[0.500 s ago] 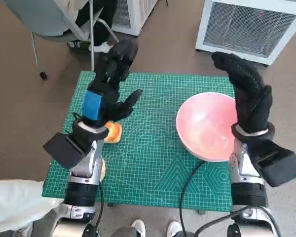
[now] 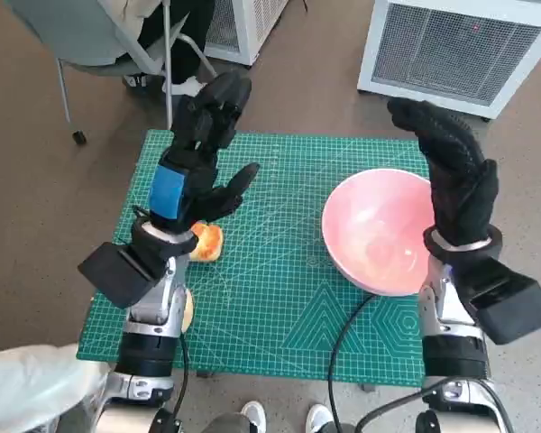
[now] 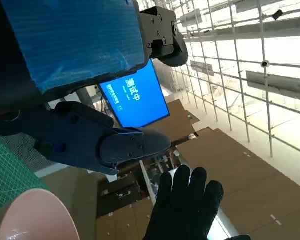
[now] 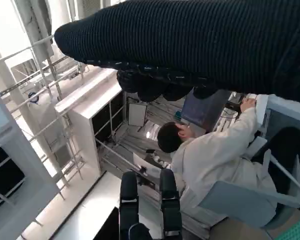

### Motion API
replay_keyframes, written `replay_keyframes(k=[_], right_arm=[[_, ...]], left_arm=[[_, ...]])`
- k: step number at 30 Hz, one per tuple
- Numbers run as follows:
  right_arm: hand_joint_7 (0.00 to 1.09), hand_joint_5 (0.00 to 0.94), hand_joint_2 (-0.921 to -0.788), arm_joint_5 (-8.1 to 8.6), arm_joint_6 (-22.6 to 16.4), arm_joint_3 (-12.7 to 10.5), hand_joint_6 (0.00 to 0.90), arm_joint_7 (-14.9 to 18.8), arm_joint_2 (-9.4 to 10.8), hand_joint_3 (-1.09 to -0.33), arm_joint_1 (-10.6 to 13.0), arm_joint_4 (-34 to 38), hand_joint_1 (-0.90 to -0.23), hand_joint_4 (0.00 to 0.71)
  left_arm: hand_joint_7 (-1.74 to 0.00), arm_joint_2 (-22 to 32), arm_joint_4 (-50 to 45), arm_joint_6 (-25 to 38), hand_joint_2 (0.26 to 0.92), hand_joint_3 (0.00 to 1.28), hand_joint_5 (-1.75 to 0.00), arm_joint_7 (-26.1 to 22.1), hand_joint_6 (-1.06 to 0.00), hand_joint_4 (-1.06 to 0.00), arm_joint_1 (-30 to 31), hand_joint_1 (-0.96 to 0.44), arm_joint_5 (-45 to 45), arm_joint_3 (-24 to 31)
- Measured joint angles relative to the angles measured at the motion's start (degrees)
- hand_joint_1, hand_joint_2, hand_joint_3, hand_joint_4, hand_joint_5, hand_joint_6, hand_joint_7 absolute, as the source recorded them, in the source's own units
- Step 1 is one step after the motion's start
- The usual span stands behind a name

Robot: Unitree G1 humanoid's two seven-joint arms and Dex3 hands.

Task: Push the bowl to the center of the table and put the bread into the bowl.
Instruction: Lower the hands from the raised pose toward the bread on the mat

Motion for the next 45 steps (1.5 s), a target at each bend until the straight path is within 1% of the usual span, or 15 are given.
replay_keyframes(k=[3, 10, 11, 12, 13, 16, 18, 20, 24, 30, 31, 36, 39, 40, 45], right_arm=[[0.13, 0.0, -0.921, 0.07, -0.6, -0.8, 0.284, 0.0, -0.6, -0.746, 0.1, 0.6, -0.605, 0.335], [0.14, 0.0, -0.921, 1.28, -2.6, -4.4, 0.269, 0.3, -4.5, -0.8, 0.2, 4.3, -0.595, 0.314], [0.19, 0.0, -0.921, 1.33, -2.9, -5.1, 0.237, 0.3, -5.2, -0.812, 0.3, 5.0, -0.592, 0.31], [0.29, 0.0, -0.921, 1.33, -3.3, -5.6, 0.182, 0.0, -5.7, -0.819, 0.5, 5.8, -0.591, 0.308], [0.37, 0.0, -0.921, 1.29, -3.6, -6.4, 0.137, -0.5, -6.4, -0.825, 0.6, 6.6, -0.589, 0.306], [0.46, 0.001, -0.921, 0.29, -4.7, -8.6, 0.08, -3.1, -8.0, -0.831, 1.2, 9.4, -0.587, 0.304], [0.48, 0.001, -0.921, -0.61, -5.2, -9.8, 0.066, -5.0, -8.9, -0.831, 1.6, 11.4, -0.587, 0.304], [0.47, 0.001, -0.921, -1.35, -5.9, -11.0, 0.072, -7.1, -9.8, -0.827, 2.0, 14.1, -0.586, 0.305], [0.4, 0.0, -0.921, -2.69, -6.6, -12.9, 0.121, -10.8, -11.3, -0.814, 2.2, 20.5, -0.585, 0.306], [0.37, 0.0, -0.921, -2.79, -6.2, -14.8, 0.161, -15.2, -12.3, -0.8, 2.1, 28.8, -0.585, 0.305], [0.35, 0.0, -0.921, -2.79, -5.9, -15.0, 0.174, -15.7, -12.3, -0.802, 2.1, 30.0, -0.579, 0.299], [0.31, 0.0, -0.921, -2.73, -3.5, -15.5, 0.198, -17.2, -12.3, -0.808, 2.0, 34.7, -0.564, 0.288], [0.3, 0.0, -0.921, -2.7, -1.8, -15.7, 0.206, -17.5, -12.2, -0.817, 2.0, 36.7, -0.541, 0.277], [0.28, 0.0, -0.921, -2.7, -1.1, -15.8, 0.215, -17.6, -12.1, -0.814, 1.9, 37.3, -0.528, 0.274], [0.23, 0.001, -0.921, -2.7, 2.8, -15.9, 0.215, -17.5, -10.9, -0.808, 1.6, 39.7, -0.534, 0.238]], left_arm=[[-0.63, 0.0, -0.3, 0.2, 0.921, 0.42, -0.01, 0.0, 0.0, -0.22, 0.0, -0.37, 0.0, -0.1], [-0.63, -0.1, -1.5, 0.5, 0.921, 0.42, -0.01, 0.0, 0.0, -0.21, 0.3, -0.37, -0.3, -0.1], [-0.63, -0.1, -1.6, 0.5, 0.921, 0.42, -0.01, 0.0, 0.0, -0.21, 0.3, -0.37, -0.4, 0.0], [-0.63, -0.1, -1.6, 0.5, 0.921, 0.42, -0.01, 0.0, 0.0, -0.21, 0.4, -0.37, -0.5, 0.0], [-0.63, -0.1, -1.6, 0.5, 0.921, 0.42, -0.01, 0.0, 0.0, -0.22, 0.5, -0.37, -0.5, 0.0], [-0.63, -0.1, -1.6, 0.5, 0.921, 0.42, -0.01, -0.1, 0.0, -0.22, 0.8, -0.37, -0.7, 0.0], [-0.63, -0.1, -1.6, 0.5, 0.921, 0.42, -0.01, -0.1, 0.0, -0.22, 0.9, -0.37, -0.8, 0.0], [-0.63, -0.1, -1.6, 0.6, 0.921, 0.42, -0.01, -0.2, 0.0, -0.22, 1.1, -0.37, -1.0, 0.1], [-0.63, -0.1, -1.5, 0.6, 0.921, 0.42, -0.01, -0.4, 0.0, -0.22, 1.2, -0.37, -1.9, 0.3], [-0.63, -0.1, -1.5, 0.8, 0.921, 0.41, -0.01, -0.5, 0.0, -0.23, 1.3, -0.37, -2.3, 0.5], [-0.63, -0.1, -1.5, 0.8, 0.921, 0.41, -0.01, -0.5, 0.0, -0.23, 1.3, -0.37, -2.3, 0.5], [-0.64, -0.1, -1.5, 0.8, 0.921, 0.41, -0.01, -0.5, 0.0, -0.23, 1.4, -0.36, -2.3, 0.5], [-0.64, -0.1, -1.5, 0.8, 0.921, 0.41, -0.01, -0.5, 0.0, -0.23, 1.5, -0.36, -2.3, 0.6], [-0.64, -0.1, -1.5, 0.8, 0.921, 0.41, -0.01, -0.5, 0.0, -0.23, 1.5, -0.36, -2.3, 0.6], [-0.65, 0.0, -1.5, 0.8, 0.921, 0.41, -0.02, -0.5, 0.0, -0.23, 1.5, -0.36, -2.4, 0.8]])
